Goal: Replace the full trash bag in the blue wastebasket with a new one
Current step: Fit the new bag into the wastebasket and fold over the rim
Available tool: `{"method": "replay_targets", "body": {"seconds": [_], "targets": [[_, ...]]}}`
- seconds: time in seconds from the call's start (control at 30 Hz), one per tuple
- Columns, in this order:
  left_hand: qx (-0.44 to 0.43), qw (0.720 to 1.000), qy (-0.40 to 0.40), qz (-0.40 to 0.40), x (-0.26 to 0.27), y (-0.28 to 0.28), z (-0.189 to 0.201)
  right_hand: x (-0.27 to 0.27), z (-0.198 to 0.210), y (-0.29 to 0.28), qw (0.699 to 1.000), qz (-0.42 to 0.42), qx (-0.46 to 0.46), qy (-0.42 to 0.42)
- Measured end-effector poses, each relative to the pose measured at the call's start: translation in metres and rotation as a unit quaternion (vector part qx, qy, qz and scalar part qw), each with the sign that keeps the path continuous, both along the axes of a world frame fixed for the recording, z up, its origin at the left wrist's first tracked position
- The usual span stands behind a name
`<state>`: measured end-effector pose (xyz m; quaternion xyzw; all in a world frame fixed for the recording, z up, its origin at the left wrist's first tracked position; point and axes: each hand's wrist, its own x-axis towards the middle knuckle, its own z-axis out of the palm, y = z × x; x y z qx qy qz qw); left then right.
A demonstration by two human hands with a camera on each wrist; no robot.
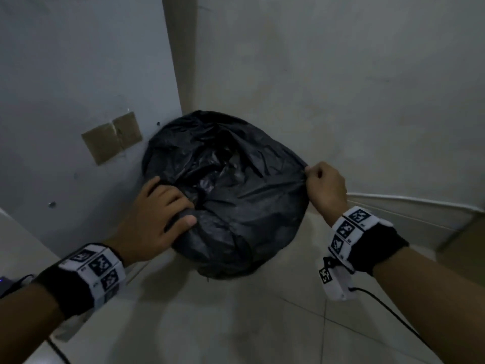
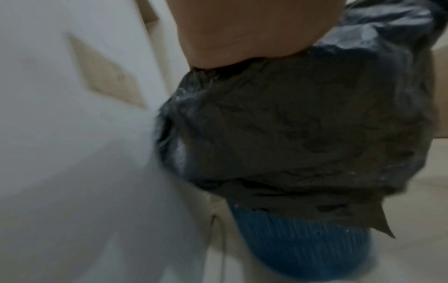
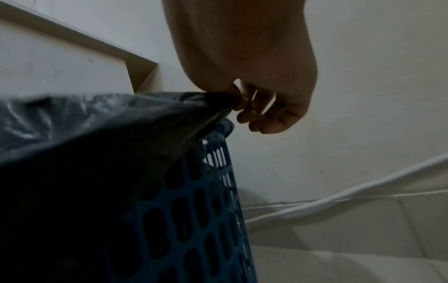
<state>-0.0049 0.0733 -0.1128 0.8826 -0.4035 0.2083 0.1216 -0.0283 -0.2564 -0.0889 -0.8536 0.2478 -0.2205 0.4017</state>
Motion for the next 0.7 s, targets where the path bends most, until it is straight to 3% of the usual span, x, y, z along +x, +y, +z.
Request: {"method": "replay_targets", "body": {"seconds": [0.1,0.2,0.27,0.37,0.43,0.53,0.7], "targets": [[-0.013,0.999,0.022,0.027,0.008,0.019,-0.003,-0.007,-0.021,-0.001,0.996,0.037,-0.007,0.076],[-0.048,0.996,0.019,0.067,0.009,0.027,0.000,-0.014,-0.037,0.007,0.974,0.098,0.131,0.157],[-0.074,0.995,0.008,0.061,0.003,0.020,0.007,-0.009,-0.034,0.009,0.971,0.067,0.204,0.108],[-0.062,0.997,0.032,0.021,-0.011,-0.007,0.014,0.011,-0.026,0.002,0.970,0.035,0.240,0.001],[-0.023,0.997,0.067,0.029,-0.021,-0.026,0.011,0.013,-0.011,0.009,0.966,0.019,0.257,-0.006],[0.029,0.996,0.053,0.062,-0.024,-0.039,0.003,0.013,0.005,0.018,0.964,-0.006,0.264,0.013],[0.025,0.996,0.030,0.077,-0.011,-0.032,0.000,0.021,0.002,0.015,0.960,-0.055,0.273,-0.001]]}}
